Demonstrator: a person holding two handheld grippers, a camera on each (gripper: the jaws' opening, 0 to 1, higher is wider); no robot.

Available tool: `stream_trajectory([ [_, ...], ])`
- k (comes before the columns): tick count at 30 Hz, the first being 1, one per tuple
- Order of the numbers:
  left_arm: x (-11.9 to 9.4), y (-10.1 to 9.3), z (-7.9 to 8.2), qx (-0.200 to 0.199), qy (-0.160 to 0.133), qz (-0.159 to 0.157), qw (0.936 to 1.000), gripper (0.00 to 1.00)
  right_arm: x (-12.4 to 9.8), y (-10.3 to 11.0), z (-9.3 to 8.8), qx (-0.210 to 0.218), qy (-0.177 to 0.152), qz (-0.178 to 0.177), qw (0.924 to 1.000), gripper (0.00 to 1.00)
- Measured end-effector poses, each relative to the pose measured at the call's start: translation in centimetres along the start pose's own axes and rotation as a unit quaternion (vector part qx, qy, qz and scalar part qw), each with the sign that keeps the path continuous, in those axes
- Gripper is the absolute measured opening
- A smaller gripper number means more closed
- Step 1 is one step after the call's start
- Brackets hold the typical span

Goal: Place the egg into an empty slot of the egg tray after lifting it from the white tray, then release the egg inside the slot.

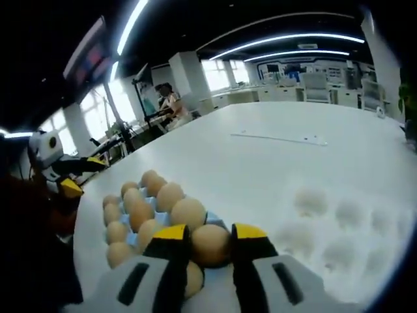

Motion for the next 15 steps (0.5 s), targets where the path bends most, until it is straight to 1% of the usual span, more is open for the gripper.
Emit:
stream_trajectory([
  [5, -0.02, 0.08, 0.01, 0.001, 0.001, 0.001, 1.0000, 0.56, -0.09, 0.14, -0.09, -0.015, 0.006, 0.018, 0.9997, 0.25],
  [11, -0.15, 0.06, -0.02, 0.002, 0.003, 0.001, 1.0000, 0.56, -0.15, 0.19, -0.06, -0.031, 0.013, 0.054, 0.9980, 0.25],
  [15, -0.22, 0.02, 0.15, 0.004, 0.003, 0.002, 1.0000, 0.55, -0.12, 0.27, 0.04, -0.042, 0.013, 0.070, 0.9966, 0.25],
])
Point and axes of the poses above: the point that each gripper's makers call its tool centre point, and the gripper's own axes: x roughly forward along the fingers, y roughly to its left, z roughly out of its top, the point moved 2 cm from there along -x, roughly backward along the fingers, and after that the axes turned 15 degrees about -z, right-handed, at the moved point
